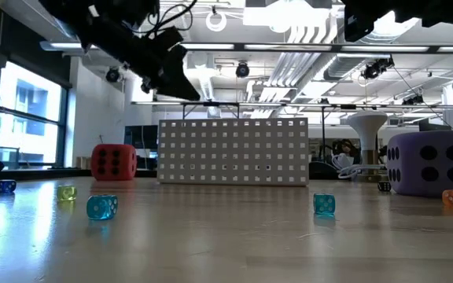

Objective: Pick & Place Dice
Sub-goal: Put the small light blue die into the white bin, then put the big red die into the white bin

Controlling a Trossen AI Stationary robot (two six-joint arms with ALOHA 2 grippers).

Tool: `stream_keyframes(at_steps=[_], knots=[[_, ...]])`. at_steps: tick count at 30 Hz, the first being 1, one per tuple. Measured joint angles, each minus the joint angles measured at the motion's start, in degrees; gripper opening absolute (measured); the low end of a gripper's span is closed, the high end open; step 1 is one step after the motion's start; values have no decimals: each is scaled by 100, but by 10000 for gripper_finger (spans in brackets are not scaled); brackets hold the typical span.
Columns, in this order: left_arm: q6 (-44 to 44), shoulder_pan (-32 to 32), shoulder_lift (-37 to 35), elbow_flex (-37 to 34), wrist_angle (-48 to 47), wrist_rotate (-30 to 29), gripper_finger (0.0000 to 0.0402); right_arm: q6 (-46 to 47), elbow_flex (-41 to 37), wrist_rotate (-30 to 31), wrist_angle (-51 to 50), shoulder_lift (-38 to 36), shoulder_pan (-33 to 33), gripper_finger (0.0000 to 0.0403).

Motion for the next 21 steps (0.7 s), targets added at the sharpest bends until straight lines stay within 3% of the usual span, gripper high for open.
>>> stream_keyframes(at_steps=[8,21], knots=[[-113,243,31,0,-143,-4,79,-4,0,2,0,0,1,149],[75,96,31,0,-201,9,82,-12,0,24,0,0,1,149]])
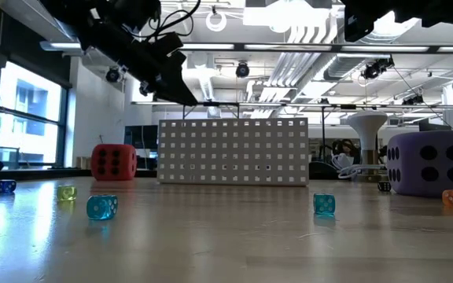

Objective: Pick & Place Dice
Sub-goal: Put the big red die into the white bin

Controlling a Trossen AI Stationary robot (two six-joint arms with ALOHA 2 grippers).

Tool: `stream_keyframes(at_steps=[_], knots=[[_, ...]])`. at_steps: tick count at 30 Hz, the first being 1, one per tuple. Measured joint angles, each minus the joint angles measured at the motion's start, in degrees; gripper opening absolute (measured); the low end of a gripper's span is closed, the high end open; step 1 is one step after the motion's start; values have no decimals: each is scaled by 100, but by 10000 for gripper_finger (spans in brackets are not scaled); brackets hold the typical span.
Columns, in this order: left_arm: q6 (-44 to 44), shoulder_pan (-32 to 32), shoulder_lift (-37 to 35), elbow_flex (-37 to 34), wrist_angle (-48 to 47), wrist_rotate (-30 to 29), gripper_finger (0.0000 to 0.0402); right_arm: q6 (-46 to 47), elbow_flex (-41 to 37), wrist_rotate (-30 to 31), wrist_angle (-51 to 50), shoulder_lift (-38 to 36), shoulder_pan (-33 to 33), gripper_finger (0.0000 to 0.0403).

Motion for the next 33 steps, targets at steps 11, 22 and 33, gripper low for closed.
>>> stream_keyframes(at_steps=[11,22,33], knots=[[461,-341,-402,-2,117,-682,83,8,0,0,-2,0,0,149],[766,-1853,-1377,-2,-619,-681,83,10,0,0,0,0,1,149],[1919,-2534,-1368,-4,-1011,-677,83,10,0,0,0,0,-1,149]])
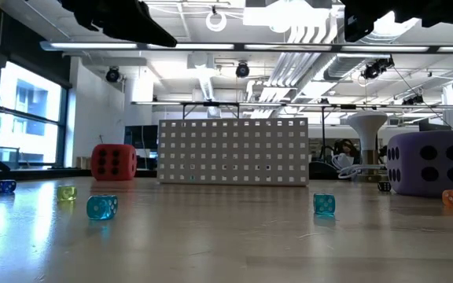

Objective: Pick & Place Dice
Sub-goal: Put the big red die into the white bin

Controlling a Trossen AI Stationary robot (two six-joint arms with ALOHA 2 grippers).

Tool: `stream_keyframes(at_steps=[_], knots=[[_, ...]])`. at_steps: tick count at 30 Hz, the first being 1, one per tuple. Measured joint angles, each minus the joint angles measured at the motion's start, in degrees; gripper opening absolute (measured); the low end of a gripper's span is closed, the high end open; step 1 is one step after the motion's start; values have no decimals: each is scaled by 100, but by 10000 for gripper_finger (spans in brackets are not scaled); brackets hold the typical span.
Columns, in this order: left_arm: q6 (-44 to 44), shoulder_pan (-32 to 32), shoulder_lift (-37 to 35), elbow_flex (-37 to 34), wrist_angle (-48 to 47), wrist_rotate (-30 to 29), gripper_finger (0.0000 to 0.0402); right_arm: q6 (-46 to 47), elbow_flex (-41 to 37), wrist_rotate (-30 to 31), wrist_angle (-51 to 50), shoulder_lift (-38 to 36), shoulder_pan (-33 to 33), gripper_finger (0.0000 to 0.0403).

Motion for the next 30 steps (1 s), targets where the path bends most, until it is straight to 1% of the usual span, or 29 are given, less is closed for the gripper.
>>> stream_keyframes(at_steps=[2,4,6,8,11,18,20,22,26,30], knots=[[-168,-5,10,0,-15,0,86,-1,0,0,0,0,0,149],[-285,-5,10,0,-44,-1,97,-3,0,0,0,0,1,149],[-359,-5,10,0,-53,-2,117,-4,0,0,0,0,1,149],[-437,-5,10,0,-71,-1,145,-7,0,0,0,0,2,149],[-651,-33,10,0,-134,-2,201,-9,0,0,0,0,0,149],[-734,-170,10,0,-320,-7,354,-13,0,0,0,0,0,149],[-733,-212,10,0,-319,-15,386,-14,0,0,0,0,1,149],[-735,-241,10,0,-322,-98,393,-13,0,0,0,1,1,149],[-842,-283,10,0,-323,-346,389,-15,0,0,0,0,1,149],[-876,-283,10,0,-322,-356,388,-15,0,0,0,2,0,149]])
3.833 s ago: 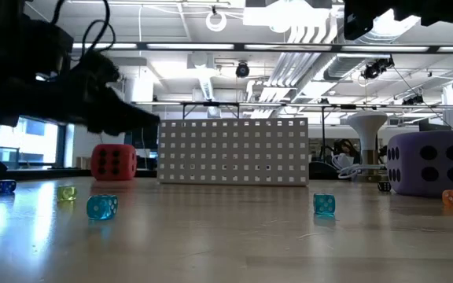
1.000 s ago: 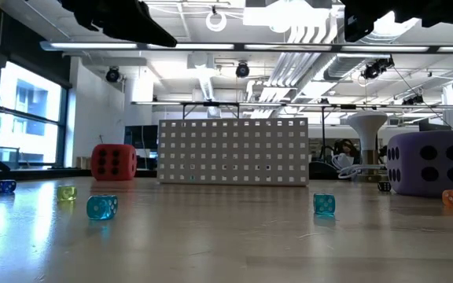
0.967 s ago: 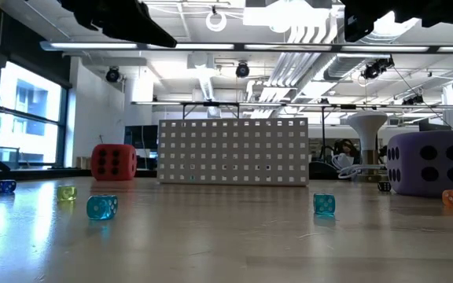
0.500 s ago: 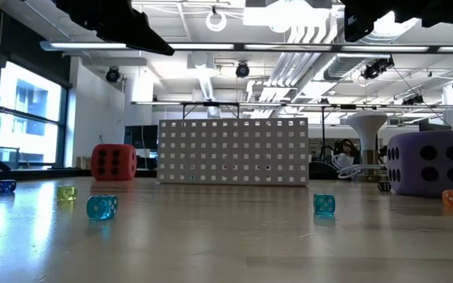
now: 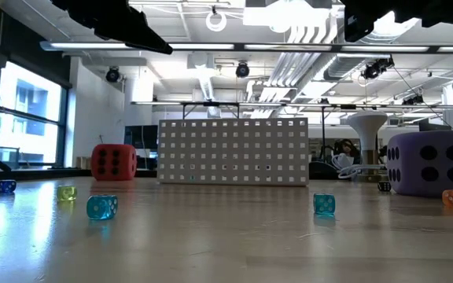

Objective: Pick & Place Dice
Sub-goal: Put the big red die into the white bin

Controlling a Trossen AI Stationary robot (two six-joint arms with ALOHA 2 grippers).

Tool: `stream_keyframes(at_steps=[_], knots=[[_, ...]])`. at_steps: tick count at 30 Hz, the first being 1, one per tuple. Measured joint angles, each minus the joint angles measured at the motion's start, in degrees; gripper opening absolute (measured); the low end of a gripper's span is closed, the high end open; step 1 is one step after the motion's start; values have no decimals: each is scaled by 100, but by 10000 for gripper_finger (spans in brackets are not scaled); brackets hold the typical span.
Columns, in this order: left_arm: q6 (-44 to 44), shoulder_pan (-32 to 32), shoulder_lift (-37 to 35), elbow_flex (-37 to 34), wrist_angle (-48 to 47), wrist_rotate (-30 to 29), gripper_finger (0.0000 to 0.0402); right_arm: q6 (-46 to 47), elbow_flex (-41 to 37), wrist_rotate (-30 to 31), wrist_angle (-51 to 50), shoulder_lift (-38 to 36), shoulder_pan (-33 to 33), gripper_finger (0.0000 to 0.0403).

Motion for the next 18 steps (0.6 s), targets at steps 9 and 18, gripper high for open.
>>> stream_keyframes(at_steps=[9,18], knots=[[-1181,146,-229,52,-170,-355,388,0,0,0,0,0,2,149],[-1013,521,-665,912,-1739,-70,388,0,0,0,-2,0,0,149]])
